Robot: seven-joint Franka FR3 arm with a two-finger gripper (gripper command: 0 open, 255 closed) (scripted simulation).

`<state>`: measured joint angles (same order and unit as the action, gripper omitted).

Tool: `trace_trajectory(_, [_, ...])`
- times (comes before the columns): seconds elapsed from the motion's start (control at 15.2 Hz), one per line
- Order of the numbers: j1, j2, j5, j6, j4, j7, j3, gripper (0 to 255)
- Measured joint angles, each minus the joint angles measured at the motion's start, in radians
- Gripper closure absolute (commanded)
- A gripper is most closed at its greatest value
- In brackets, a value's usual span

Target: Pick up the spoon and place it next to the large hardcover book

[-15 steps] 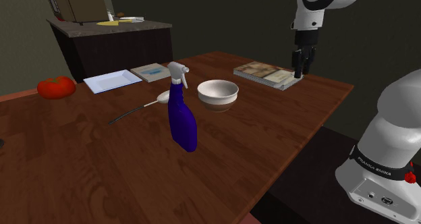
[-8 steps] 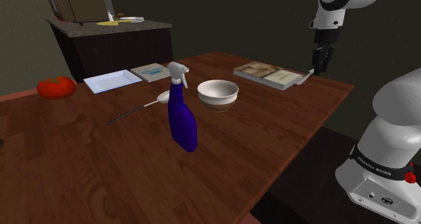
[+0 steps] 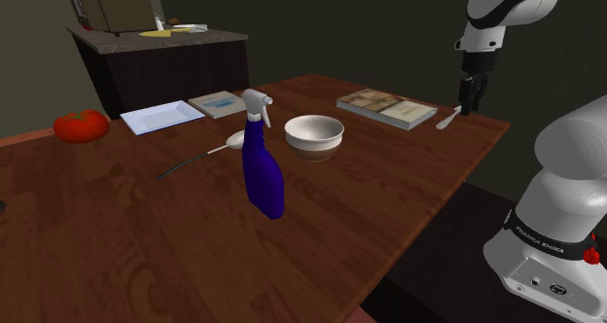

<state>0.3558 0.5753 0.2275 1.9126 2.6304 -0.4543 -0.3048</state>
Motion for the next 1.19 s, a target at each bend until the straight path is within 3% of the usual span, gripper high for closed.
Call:
trace_trajectory(0.73, [0.003, -0.087, 0.019, 0.18, 0.093, 0.001, -0.033, 255])
trace_trajectory(1.19, [0.002, -0.098, 0.019, 0.201, 0.102, 0.003, -0.035, 255])
